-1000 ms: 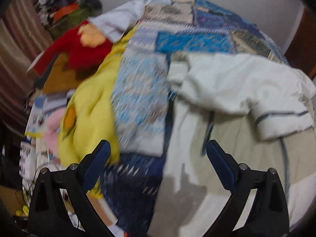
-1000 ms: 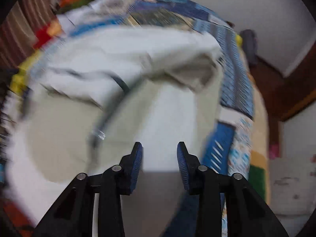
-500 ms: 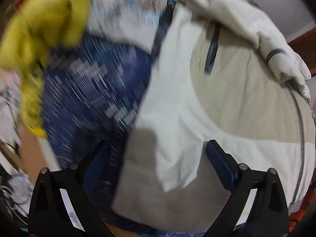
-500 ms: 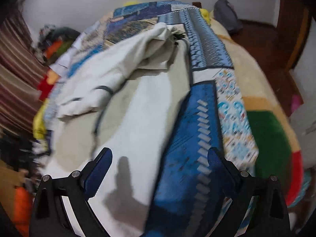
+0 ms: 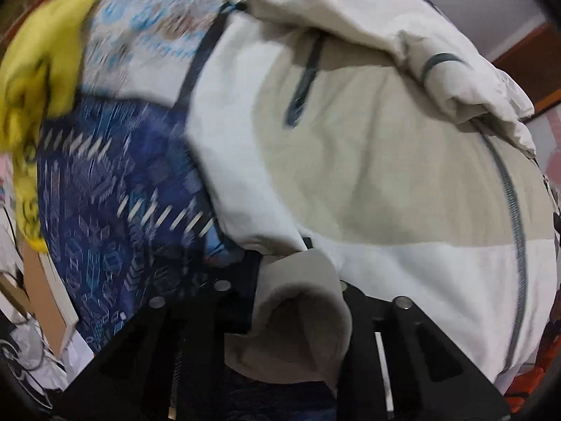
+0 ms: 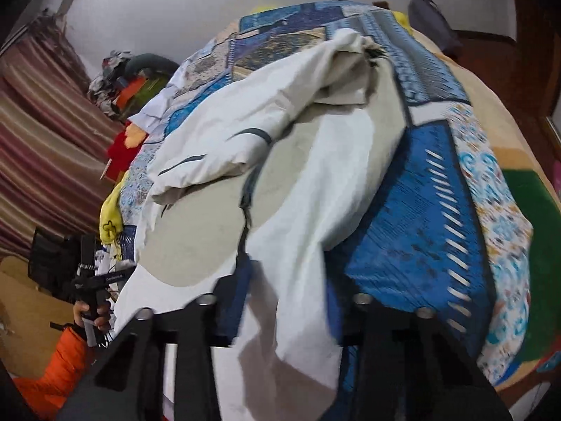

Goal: Fold large clothes

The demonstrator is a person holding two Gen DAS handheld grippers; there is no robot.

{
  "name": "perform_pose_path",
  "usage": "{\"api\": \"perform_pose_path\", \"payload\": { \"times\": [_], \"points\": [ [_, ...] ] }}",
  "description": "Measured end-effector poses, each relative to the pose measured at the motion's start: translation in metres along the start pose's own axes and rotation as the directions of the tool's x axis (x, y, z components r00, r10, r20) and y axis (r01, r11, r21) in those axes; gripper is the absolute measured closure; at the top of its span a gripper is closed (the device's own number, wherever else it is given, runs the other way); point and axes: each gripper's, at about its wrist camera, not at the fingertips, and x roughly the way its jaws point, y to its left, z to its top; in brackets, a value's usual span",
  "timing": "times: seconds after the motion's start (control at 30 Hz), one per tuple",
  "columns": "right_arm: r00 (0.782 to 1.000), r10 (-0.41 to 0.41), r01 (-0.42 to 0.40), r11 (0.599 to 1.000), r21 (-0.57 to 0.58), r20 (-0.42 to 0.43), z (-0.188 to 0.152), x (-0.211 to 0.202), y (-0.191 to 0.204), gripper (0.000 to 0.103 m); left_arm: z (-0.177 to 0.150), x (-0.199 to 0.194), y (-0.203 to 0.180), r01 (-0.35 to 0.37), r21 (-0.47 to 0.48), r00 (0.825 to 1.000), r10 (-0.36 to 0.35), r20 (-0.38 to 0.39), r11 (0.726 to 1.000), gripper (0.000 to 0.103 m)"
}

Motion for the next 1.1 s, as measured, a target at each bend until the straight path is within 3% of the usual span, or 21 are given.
{"api": "perform_pose_path", "payload": {
  "times": [0.1, 0.23, 0.33, 0.5, 0.6, 0.73, 0.9, 1.1],
  "points": [
    [0.999, 0.038, -0.038, 0.999, -0.018, 0.003, 0.014, 0.003, 0.005, 0.093, 0.021, -0.022, -0.033, 0.004, 0.066, 0.998, -0.008, 0.070, 0.998, 0.087],
    [0.995, 0.064, -0.059, 0.996, -0.064, 0.081, 0.040, -0.004, 0.016, 0.095, 0.055, -0.063, -0.069, 0.022, 0.138, 0.983, -0.047, 0.177, 0.990, 0.090],
    [0.985, 0.081, -0.068, 0.994, -0.090, 0.150, 0.064, -0.014, 0.022, 0.096, 0.086, -0.097, -0.097, 0.045, 0.178, 0.958, -0.092, 0.270, 0.983, 0.092],
    [0.960, 0.048, -0.019, 0.994, -0.108, 0.277, 0.122, -0.027, 0.020, 0.096, 0.142, -0.135, -0.094, 0.094, 0.155, 0.917, -0.146, 0.370, 0.983, 0.094],
    [0.957, -0.023, 0.058, 0.992, -0.114, 0.290, 0.157, -0.016, 0.011, 0.096, 0.183, -0.130, -0.087, 0.068, 0.122, 0.913, -0.111, 0.393, 0.990, 0.094],
    [0.959, -0.124, 0.156, 0.982, -0.108, 0.255, 0.179, 0.012, -0.002, 0.096, 0.215, -0.093, -0.086, 0.025, 0.064, 0.938, -0.045, 0.345, 0.998, 0.094],
    [0.966, -0.165, 0.192, 0.974, -0.124, 0.200, 0.168, 0.026, -0.023, 0.096, 0.239, -0.025, -0.093, -0.083, 0.038, 0.964, 0.070, 0.256, 0.996, 0.094],
    [0.977, -0.174, 0.187, 0.977, -0.104, 0.121, 0.133, 0.002, -0.051, 0.096, 0.268, 0.030, -0.086, -0.203, -0.074, 0.954, 0.215, 0.209, 0.976, 0.095]
  ]
}}
